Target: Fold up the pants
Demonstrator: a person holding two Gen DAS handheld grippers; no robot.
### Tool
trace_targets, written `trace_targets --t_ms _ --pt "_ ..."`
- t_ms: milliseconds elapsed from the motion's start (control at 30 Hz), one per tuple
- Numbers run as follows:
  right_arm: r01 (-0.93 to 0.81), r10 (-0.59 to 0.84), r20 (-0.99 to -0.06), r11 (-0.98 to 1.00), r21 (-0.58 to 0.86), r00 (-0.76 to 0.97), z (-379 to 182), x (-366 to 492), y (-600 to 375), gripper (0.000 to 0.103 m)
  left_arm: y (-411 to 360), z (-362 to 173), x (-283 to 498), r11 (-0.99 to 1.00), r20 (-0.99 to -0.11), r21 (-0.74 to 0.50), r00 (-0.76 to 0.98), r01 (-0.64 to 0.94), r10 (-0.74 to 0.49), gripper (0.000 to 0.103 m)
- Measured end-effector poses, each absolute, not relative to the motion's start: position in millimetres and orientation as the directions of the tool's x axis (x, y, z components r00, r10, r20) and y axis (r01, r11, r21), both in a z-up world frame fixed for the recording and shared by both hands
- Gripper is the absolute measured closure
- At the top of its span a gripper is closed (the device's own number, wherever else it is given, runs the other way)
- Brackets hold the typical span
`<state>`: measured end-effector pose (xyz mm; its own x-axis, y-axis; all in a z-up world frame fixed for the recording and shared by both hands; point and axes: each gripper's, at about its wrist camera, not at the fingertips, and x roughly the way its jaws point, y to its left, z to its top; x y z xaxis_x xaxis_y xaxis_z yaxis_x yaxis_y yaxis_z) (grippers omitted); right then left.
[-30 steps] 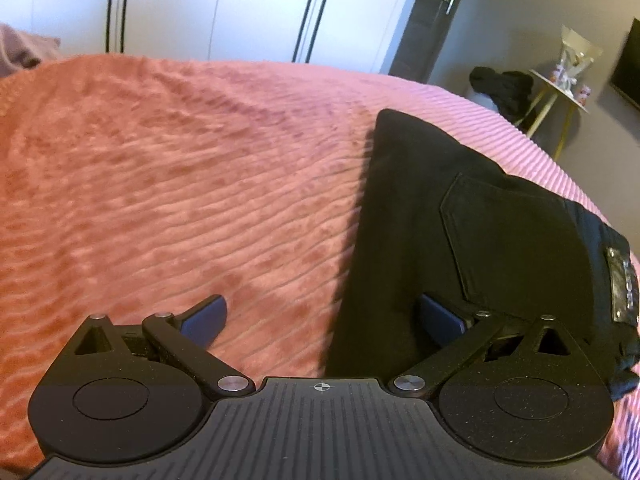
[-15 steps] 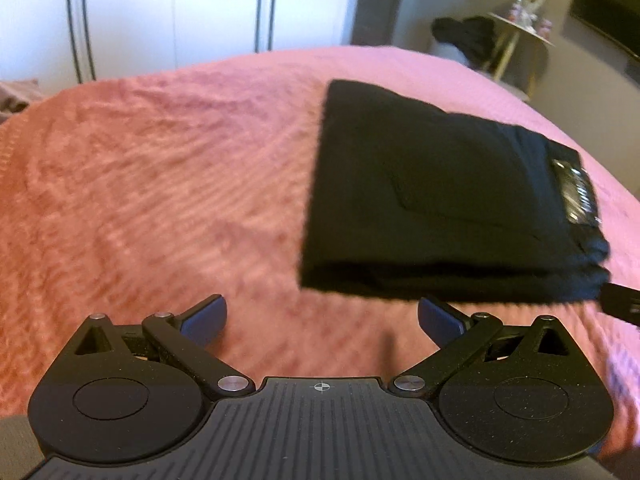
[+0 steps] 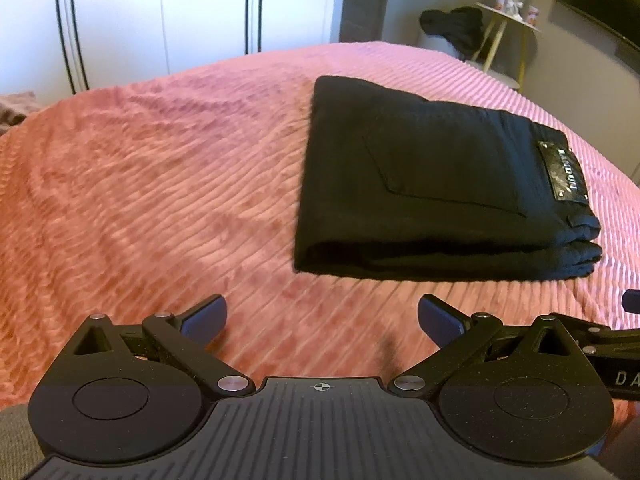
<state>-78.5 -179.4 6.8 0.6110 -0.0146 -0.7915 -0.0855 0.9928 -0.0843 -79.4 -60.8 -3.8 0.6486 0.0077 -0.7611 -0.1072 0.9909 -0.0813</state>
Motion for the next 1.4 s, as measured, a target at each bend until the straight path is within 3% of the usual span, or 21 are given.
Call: trace_targets --t_ms 1400 --pt "-0.061 -0.004 -0.801 0.997 -0.050 0.599 3.0 -73.4 -186.6 0.004 -67.8 -4.7 -79.0 0.996 -0.758 -0.042 0.652 -0.074 0.017 0.000"
